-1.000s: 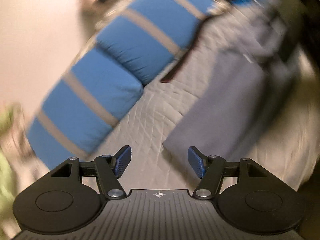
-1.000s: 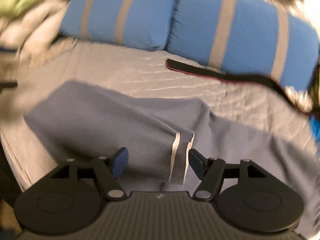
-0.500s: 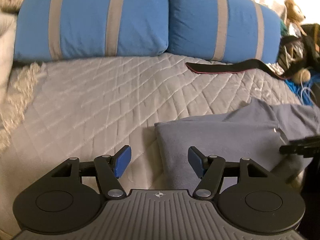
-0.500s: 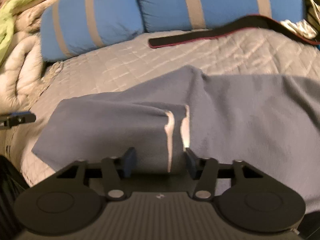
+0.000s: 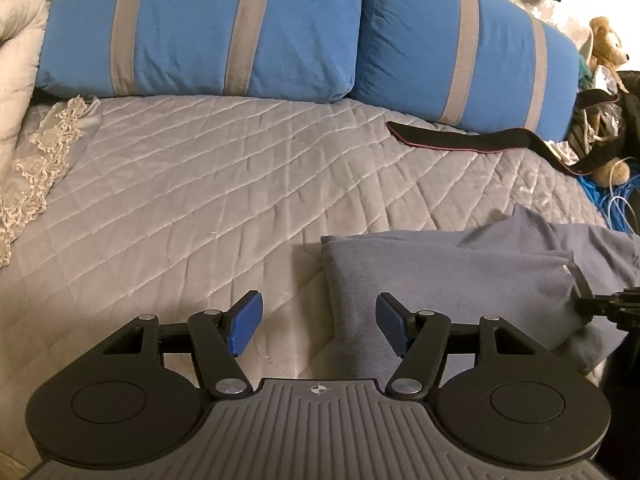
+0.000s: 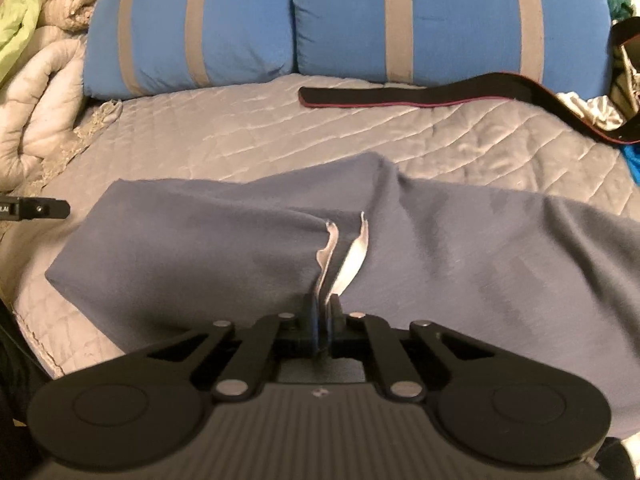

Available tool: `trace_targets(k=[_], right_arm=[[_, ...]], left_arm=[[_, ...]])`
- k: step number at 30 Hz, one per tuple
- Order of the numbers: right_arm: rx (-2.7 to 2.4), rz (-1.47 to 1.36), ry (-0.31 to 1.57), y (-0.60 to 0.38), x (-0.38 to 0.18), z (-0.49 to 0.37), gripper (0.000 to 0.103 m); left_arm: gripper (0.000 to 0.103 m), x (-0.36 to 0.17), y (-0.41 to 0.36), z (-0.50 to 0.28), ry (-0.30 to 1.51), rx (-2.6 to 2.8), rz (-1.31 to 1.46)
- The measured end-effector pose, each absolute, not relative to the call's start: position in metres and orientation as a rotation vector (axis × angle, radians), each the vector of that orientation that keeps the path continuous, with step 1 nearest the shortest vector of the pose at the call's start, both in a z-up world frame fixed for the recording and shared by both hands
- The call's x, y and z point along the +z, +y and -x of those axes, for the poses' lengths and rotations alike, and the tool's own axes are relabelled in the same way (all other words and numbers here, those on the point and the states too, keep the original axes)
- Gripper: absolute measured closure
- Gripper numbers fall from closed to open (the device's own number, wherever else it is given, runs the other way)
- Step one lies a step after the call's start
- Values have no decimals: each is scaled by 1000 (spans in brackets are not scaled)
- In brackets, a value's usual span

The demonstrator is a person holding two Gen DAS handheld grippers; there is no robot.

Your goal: Fold clothes

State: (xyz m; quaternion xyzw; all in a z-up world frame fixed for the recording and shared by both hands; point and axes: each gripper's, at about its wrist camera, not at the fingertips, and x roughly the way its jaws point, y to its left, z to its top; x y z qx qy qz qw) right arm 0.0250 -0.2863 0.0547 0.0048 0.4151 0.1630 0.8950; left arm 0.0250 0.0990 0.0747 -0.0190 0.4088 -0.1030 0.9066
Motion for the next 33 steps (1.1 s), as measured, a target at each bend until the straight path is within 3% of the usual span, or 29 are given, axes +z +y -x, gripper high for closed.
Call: trace_targets(k=[19,22,24,25,33], right_arm=[[254,8,890,-308,57,-23,97],[229,9,895,-309,53,-24,67],[201,-8,897,-312,51,-26,33],[193,-20,897,-314,51,-27,25],[223,-98,880,-326,52,-24,19]], left_arm=[[42,55,114,-55,930,-382,397],[42,44,116,-66,962,-422,479],[42,33,118,-76,1002,-422,498],[42,26,119,-82,1030,-422,508],[43,-9,137,-103,1168,-578,769]])
